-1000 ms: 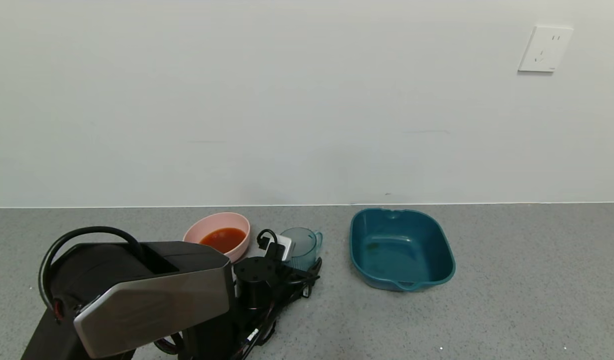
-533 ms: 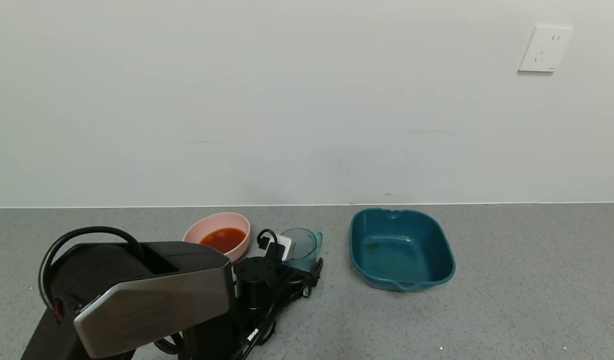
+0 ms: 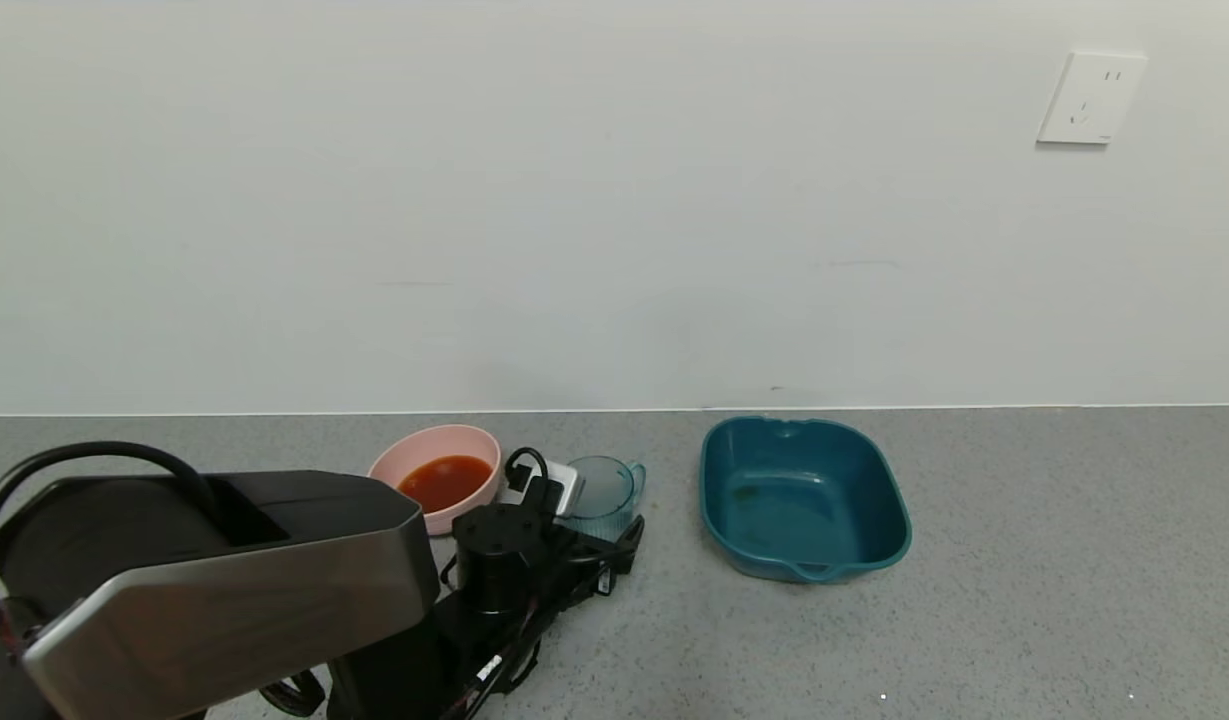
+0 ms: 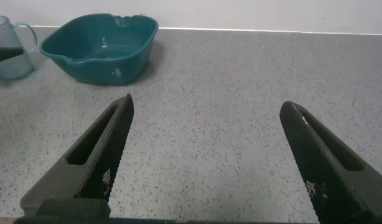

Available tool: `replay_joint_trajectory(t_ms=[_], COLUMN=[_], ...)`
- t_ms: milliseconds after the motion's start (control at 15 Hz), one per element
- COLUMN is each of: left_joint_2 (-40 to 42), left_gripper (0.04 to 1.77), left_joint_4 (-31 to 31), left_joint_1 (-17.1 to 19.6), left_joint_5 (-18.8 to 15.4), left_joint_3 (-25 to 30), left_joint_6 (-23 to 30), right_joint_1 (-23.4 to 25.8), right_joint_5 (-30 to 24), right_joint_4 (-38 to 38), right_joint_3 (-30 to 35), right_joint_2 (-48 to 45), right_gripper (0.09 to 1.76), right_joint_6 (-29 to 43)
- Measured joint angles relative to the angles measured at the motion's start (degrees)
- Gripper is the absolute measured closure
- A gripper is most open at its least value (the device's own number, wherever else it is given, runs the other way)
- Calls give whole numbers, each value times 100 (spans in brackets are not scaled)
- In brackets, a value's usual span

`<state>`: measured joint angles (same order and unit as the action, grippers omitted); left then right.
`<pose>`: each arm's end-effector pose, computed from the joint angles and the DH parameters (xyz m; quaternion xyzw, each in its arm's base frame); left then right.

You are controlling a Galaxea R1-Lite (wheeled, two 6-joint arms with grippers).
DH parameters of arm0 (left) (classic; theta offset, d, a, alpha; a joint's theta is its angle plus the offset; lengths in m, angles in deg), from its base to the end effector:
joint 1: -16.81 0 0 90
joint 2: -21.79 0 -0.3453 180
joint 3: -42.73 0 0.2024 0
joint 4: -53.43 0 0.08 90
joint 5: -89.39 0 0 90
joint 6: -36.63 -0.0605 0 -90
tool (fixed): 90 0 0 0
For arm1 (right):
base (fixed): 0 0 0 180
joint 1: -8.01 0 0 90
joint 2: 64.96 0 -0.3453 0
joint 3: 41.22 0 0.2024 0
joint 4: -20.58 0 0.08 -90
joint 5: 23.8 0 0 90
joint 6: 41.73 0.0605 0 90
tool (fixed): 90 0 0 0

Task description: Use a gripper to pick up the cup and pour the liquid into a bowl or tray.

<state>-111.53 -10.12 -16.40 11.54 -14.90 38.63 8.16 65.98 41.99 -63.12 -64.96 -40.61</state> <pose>0.3609 -0.2210 0.0258 0.0237 0.1007 -0.1800 0.9782 -0.0170 0.0003 0.0767 0.0098 -0.0043 0.0007 0.9999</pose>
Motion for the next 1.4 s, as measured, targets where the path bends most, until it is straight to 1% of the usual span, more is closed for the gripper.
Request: replay_joint_trajectory(t_ms=[200, 400, 600, 867, 1000, 1200, 1400], left_joint_2=[655, 1504, 2512, 3797, 4337, 5085, 5923], left_gripper=[14, 13, 12, 11, 11, 11, 10], left_joint_4=[670, 1748, 3255, 5325, 6164, 6949, 7696], left_joint_1=[20, 61, 129, 166, 171, 226, 317], left_joint_5=[-6, -4, -11, -50, -67, -76, -108], left_joint_3=[49, -72, -491, -1271, -1536, -1630, -1486], left_joint_6=[-27, -79, -189, -349, -397, -568, -627], right_joint_1=[0, 0, 0, 2, 2, 0, 0], right_joint_5=[-2, -5, 0, 0, 0, -2, -2], right_joint_4=[2, 0, 2, 0, 0, 0, 0], right_joint_3=[0, 0, 0, 0, 0, 0, 0], right_joint_2=[0, 0, 0, 0, 0, 0, 0], right_gripper=[14, 14, 14, 14, 14, 14, 14], right_joint_6=[0, 0, 2, 2, 2, 2, 2])
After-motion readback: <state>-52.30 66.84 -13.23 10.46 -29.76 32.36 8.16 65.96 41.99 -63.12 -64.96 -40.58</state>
